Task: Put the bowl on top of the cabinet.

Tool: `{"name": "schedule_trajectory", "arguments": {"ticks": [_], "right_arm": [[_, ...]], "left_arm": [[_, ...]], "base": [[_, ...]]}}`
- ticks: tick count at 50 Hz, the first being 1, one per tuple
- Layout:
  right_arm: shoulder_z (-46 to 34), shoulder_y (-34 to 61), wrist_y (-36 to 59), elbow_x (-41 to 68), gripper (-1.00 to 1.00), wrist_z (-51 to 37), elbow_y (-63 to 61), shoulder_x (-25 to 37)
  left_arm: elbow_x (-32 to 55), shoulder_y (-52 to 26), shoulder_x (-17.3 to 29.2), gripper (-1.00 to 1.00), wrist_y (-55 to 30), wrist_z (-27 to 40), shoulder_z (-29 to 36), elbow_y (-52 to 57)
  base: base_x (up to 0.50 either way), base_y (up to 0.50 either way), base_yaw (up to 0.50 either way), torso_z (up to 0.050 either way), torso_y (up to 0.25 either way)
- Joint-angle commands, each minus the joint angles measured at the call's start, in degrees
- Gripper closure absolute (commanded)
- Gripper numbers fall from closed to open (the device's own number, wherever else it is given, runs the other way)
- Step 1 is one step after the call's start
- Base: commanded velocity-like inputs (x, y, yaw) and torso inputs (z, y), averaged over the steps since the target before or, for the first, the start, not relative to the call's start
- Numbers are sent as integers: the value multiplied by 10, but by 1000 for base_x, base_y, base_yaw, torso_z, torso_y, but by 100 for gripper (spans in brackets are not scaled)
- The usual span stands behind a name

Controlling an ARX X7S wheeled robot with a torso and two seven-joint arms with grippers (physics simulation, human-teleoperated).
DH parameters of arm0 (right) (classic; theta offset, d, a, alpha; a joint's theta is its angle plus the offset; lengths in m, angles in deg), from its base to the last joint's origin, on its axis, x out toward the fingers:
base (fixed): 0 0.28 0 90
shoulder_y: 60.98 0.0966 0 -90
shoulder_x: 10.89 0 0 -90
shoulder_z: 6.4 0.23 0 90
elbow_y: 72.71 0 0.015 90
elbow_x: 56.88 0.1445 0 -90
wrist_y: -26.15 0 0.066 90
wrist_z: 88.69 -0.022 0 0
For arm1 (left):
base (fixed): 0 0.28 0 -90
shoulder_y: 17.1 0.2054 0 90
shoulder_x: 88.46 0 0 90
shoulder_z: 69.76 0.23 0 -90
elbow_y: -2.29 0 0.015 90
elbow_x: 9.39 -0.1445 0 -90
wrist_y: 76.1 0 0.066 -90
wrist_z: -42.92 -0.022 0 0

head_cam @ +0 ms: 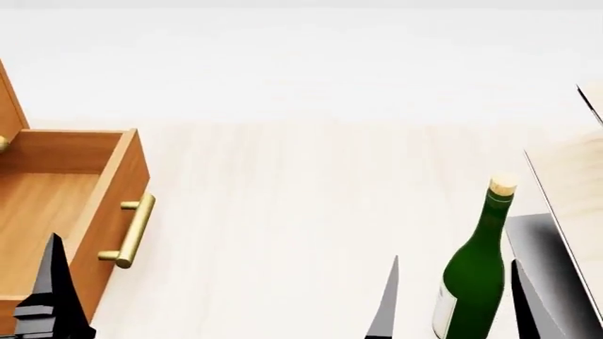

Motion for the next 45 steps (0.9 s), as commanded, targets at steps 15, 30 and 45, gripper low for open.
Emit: {"name": "schedule_trajectory", "arguments": {"ticks": [15, 30, 45], "right_arm": [[-4, -4, -12, 2, -100, -10, -3, 8], [-8, -4, -16, 2, -100, -15, -1, 13], [-14, -4, -20, -2, -100, -18, 1, 18]], "left_arm": [[25, 3, 11, -100, 0, -1, 3, 2], [45, -5, 17, -100, -22, 18, 1, -3], [35, -5, 20, -100, 3, 17, 7, -13]], "base": [[0, 0, 0, 50, 0], [0, 0, 0, 43, 0], [0, 0, 0, 3, -107]]}}
